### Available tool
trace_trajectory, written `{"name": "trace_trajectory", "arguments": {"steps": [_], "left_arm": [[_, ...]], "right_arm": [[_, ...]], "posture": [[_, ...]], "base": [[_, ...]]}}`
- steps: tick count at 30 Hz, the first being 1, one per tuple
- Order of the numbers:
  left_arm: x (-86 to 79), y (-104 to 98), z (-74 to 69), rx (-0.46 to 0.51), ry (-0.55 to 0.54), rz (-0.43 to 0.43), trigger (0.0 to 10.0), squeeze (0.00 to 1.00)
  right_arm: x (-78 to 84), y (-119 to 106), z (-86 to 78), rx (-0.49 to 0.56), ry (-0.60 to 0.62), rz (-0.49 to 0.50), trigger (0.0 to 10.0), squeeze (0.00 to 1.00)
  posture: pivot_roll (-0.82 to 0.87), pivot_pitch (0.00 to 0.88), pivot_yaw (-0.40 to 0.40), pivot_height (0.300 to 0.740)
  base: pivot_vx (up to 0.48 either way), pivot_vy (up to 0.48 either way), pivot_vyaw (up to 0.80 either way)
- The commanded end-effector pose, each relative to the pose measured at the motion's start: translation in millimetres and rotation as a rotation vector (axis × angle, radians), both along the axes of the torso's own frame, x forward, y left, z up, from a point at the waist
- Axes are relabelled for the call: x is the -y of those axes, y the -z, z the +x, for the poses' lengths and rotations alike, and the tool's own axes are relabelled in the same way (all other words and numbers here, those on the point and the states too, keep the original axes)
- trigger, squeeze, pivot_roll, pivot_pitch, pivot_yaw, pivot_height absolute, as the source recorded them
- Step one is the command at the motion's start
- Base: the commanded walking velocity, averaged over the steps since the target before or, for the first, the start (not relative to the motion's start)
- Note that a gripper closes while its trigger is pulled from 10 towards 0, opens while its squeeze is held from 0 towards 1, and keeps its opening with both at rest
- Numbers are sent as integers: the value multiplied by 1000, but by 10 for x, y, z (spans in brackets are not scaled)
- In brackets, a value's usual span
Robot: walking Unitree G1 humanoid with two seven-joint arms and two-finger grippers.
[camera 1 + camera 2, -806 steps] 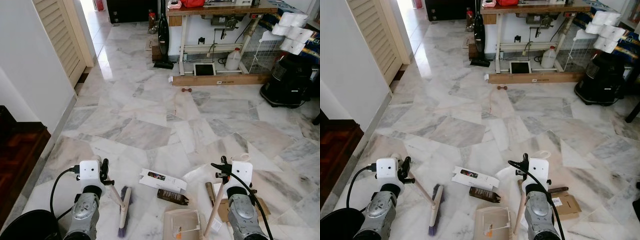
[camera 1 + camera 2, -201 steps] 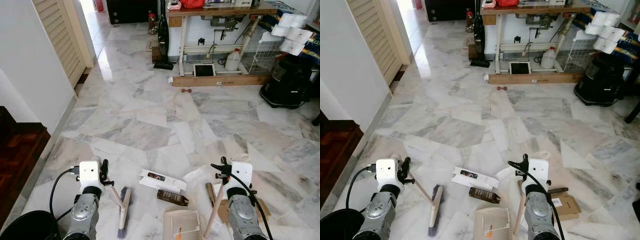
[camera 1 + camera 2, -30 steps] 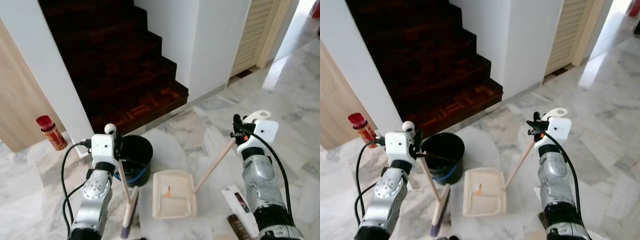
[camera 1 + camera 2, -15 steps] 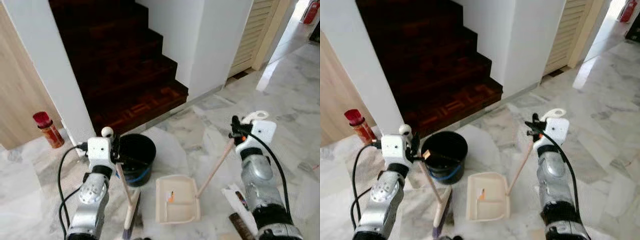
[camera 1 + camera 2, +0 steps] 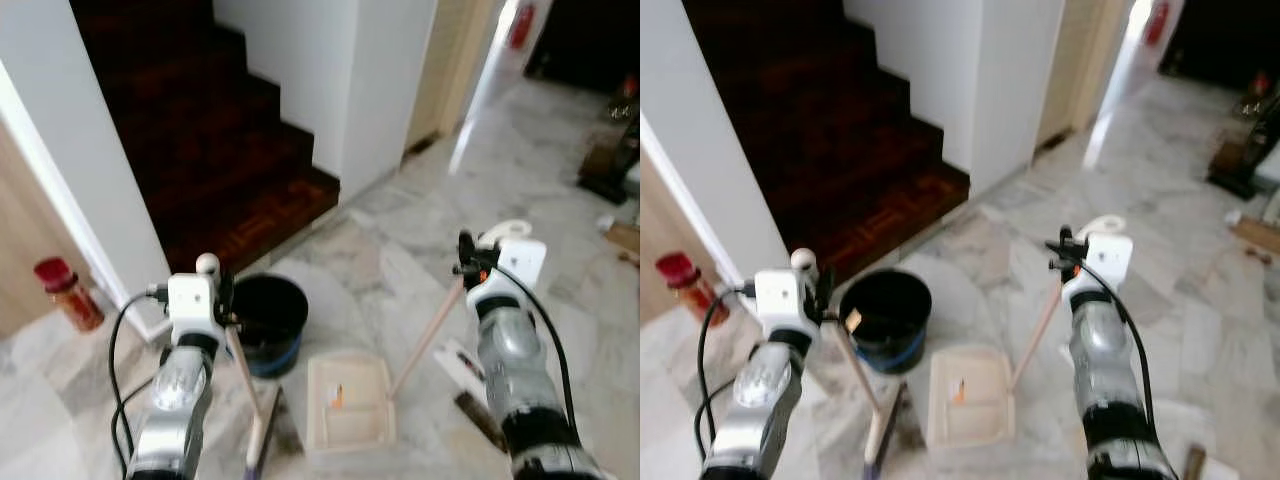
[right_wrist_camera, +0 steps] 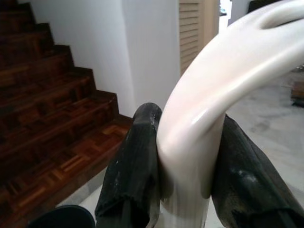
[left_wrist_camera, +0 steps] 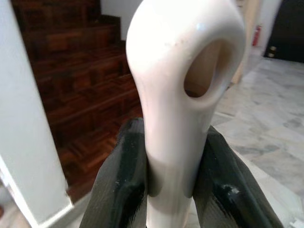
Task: Sweep floor
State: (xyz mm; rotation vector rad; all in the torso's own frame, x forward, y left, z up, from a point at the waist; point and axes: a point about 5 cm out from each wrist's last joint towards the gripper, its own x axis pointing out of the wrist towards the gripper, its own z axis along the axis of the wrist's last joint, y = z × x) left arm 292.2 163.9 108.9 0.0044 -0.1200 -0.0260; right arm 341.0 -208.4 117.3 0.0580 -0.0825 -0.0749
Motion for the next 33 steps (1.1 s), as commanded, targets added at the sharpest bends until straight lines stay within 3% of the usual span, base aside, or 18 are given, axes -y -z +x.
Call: {"name": "trace_trajectory", "arguments": {"steps": [1, 14, 26, 33], "left_arm": [[27, -131, 34, 47, 8, 5, 10000, 0], [8, -145, 17, 46, 0, 7, 10000, 0], [-6, -133, -3, 41, -3, 31, 10000, 0], [-11, -122, -13, 36, -2, 39, 10000, 0]], "right_arm": [[17, -88, 17, 42, 9, 22, 10000, 0], [-25, -70, 21, 35, 0, 28, 10000, 0], [-37, -32, 5, 20, 1, 20, 10000, 0], [113, 22, -27, -18, 113, -7, 10000, 0]], "posture": [[43, 0, 22, 740], [49, 0, 22, 740], [54, 0, 17, 740], [53, 0, 17, 740]], "base": [[0, 315, 0], [0, 292, 0], [0, 0, 0], [0, 0, 0]]}}
